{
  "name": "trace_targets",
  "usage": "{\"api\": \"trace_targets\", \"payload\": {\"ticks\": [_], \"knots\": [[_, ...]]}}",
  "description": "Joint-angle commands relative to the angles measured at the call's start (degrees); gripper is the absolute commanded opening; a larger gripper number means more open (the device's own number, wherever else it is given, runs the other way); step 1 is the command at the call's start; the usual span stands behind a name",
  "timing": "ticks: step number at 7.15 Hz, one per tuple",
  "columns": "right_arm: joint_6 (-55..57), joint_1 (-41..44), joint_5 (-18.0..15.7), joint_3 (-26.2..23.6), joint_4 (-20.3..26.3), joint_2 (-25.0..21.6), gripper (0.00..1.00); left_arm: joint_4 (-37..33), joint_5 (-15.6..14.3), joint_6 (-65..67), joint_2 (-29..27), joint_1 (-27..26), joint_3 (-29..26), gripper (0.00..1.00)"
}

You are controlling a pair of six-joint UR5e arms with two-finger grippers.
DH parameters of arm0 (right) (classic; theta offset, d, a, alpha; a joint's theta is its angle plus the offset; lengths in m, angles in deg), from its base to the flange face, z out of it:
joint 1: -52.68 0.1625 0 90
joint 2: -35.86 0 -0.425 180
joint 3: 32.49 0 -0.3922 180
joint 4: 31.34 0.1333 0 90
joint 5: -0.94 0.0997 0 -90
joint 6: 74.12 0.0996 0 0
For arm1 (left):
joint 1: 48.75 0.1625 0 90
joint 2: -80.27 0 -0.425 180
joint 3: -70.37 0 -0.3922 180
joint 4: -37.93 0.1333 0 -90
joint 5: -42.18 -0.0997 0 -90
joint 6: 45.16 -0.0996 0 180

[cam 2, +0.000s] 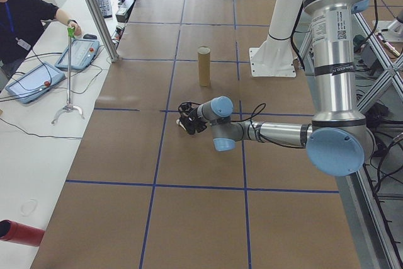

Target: Collect badminton balls into bucket

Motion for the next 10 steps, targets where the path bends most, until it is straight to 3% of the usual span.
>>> {"api": "trace_targets", "payload": {"ticks": [1, 3, 4, 6, 8, 9, 10], "knots": [[0.1, 0.0, 0.0, 0.0, 0.0, 0.0, 1.0, -0.1, -3.1, 7.0, -3.2, 2.0, -3.1, 0.89], [0.1, 0.0, 0.0, 0.0, 0.0, 0.0, 1.0, -0.1, -3.1, 7.3, -3.3, 2.0, -3.6, 0.77], [0.0, 0.0, 0.0, 0.0, 0.0, 0.0, 1.0, -0.1, -3.0, 9.3, -3.4, 2.0, -3.9, 0.6], [0.0, 0.0, 0.0, 0.0, 0.0, 0.0, 1.0, -0.1, -2.9, 10.1, -3.4, 2.0, -3.7, 0.0], [0.1, 0.0, 0.0, 0.0, 0.0, 0.0, 1.0, 0.3, -2.3, 9.2, -3.4, 1.9, -3.0, 0.0], [0.1, 0.0, 0.0, 0.0, 0.0, 0.0, 1.0, 1.1, -0.4, 7.9, -3.4, 1.9, -2.3, 0.0], [0.1, 0.0, 0.0, 0.0, 0.0, 0.0, 1.0, 4.8, 5.1, 3.6, -3.2, 1.7, 0.5, 0.0]]}}
